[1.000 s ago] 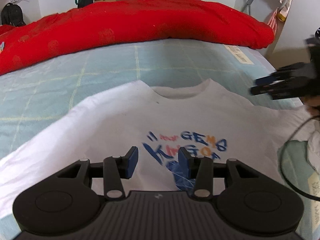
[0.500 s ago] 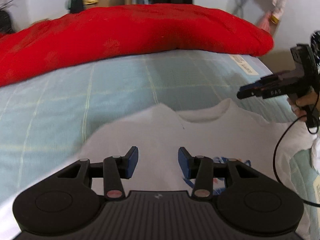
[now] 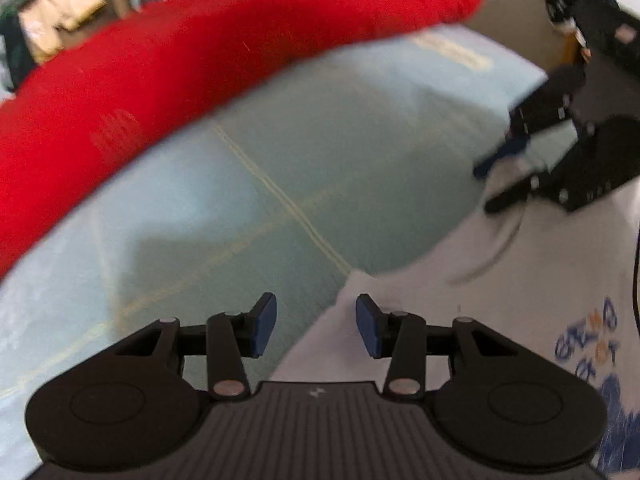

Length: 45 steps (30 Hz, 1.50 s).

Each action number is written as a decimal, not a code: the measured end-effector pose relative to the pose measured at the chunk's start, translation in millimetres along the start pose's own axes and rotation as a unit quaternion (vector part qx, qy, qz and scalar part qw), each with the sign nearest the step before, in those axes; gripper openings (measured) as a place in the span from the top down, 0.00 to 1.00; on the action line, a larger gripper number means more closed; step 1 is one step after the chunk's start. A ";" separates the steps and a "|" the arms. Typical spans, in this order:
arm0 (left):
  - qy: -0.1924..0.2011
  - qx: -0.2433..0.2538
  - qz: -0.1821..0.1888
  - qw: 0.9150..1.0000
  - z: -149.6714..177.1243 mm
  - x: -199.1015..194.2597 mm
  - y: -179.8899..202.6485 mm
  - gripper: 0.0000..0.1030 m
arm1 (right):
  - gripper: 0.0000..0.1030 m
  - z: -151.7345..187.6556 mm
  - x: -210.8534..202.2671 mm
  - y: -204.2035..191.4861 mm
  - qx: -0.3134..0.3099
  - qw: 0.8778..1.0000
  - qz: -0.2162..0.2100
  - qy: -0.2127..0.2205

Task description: Fold clothes

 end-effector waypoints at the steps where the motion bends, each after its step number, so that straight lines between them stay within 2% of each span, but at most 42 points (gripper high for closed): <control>1: -0.010 0.007 0.007 1.000 3.4 3.9 1.8 0.58 | 0.60 0.9 1.0 -2.6 -0.011 1.000 0.003 -0.003; 4: -0.023 0.028 0.011 0.999 9.5 7.4 6.1 0.59 | 0.60 4.0 -0.1 -13.0 -0.045 0.999 0.008 -0.020; 6: -0.035 0.025 0.022 0.999 10.0 6.0 10.0 0.63 | 0.60 6.1 -1.5 -20.1 -0.069 0.997 0.010 -0.031; 7: -0.042 0.030 0.026 0.998 10.7 5.1 13.3 0.68 | 0.63 7.2 -2.1 -23.6 -0.080 0.996 0.011 -0.037; 9: -0.041 0.048 0.032 0.997 11.5 1.0 21.1 0.96 | 0.71 8.1 -3.2 -29.7 -0.100 0.994 0.015 -0.047; 11: -0.027 0.053 0.009 0.998 9.4 -4.9 23.8 0.97 | 0.83 4.2 -4.8 -32.8 -0.119 0.991 0.040 -0.039; 12: -0.009 0.038 -0.003 0.999 5.0 -10.0 20.9 0.97 | 0.84 1.9 -5.9 -34.4 -0.130 0.989 0.055 -0.033; 14: 0.027 0.001 -0.024 0.999 -4.9 -19.8 10.9 0.97 | 0.85 -5.9 -6.9 -32.6 -0.142 0.986 0.090 -0.014; 15: 0.030 -0.009 -0.023 0.999 -6.4 -21.2 7.8 0.93 | 0.85 -10.5 -6.0 -29.5 -0.137 0.985 0.104 -0.002; 16: 0.032 -0.020 -0.021 0.999 -7.6 -22.2 4.9 0.91 | 0.80 -15.2 -5.2 -26.3 -0.132 0.984 0.118 0.010; 17: 0.021 -0.033 -0.014 0.999 -6.2 -20.5 3.7 0.91 | 0.72 -17.1 -2.5 -22.8 -0.122 0.984 0.126 0.011; 21: 0.027 -0.025 -0.033 0.999 2.9 -35.8 14.1 0.79 | 0.67 -14.5 -11.5 -21.1 -0.073 0.989 0.126 0.014; 22: 0.040 -0.022 -0.043 0.998 5.4 -45.3 16.0 0.79 | 0.65 -13.9 -19.4 -22.5 -0.062 0.990 0.126 0.020; 23: 0.053 -0.019 -0.051 0.997 7.7 -54.5 17.9 0.75 | 0.64 -13.4 -27.3 -24.0 -0.052 0.990 0.127 0.026; 24: 0.063 -0.022 -0.048 0.997 7.4 -60.4 20.0 0.68 | 0.62 -12.8 -35.3 -25.4 -0.041 0.991 0.127 0.033; 26: 0.073 -0.032 -0.021 0.997 13.3 -69.6 30.3 0.66 | 0.56 -7.1 -48.2 -29.5 -0.012 0.993 0.111 0.038; 28: 0.059 -0.024 0.012 0.998 20.7 -63.8 44.1 0.65 | 0.54 1.9 -49.0 -32.3 0.029 0.995 0.086 0.029; 29: 0.040 -0.020 0.018 0.999 25.6 -53.5 50.2 0.65 | 0.54 6.3 -49.5 -33.7 0.050 0.996 0.073 0.025; 31: 0.007 -0.028 0.008 1.000 33.0 -31.4 49.5 0.64 | 0.54 14.4 -38.1 -29.1 0.076 0.995 0.069 0.012; 33: 0.004 -0.066 -0.011 0.998 36.6 -16.0 31.4 0.55 | 0.55 18.4 -23.5 -19.1 0.100 0.992 0.070 0.008; 36: 0.017 -0.151 -0.018 0.988 30.0 -12.5 2.1 0.55 | 0.54 7.1 -15.2 5.9 0.155 0.985 0.070 0.037; 38: 0.026 -0.150 -0.036 0.988 24.6 -23.7 -0.5 0.62 | 0.52 -1.5 -17.1 21.3 0.194 0.977 0.072 0.055; 40: 0.029 -0.127 -0.047 0.990 25.0 -36.0 5.4 0.62 | 0.52 -2.4 -31.2 22.1 0.210 0.973 0.065 0.067; 45: 0.023 -0.113 -0.022 0.993 42.7 -67.2 34.4 0.61 | 0.49 21.9 -78.1 5.3 0.219 0.971 0.065 0.070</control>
Point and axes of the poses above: each gripper's, at about its wrist camera, not at the fingertips, and x roughly the way its jaws point, y to its right, z to its underside, the point moved 6 cm from there along x, roughly the way its jaws point, and after that the axes turned 1 degree about y, right-handed, at the moved point
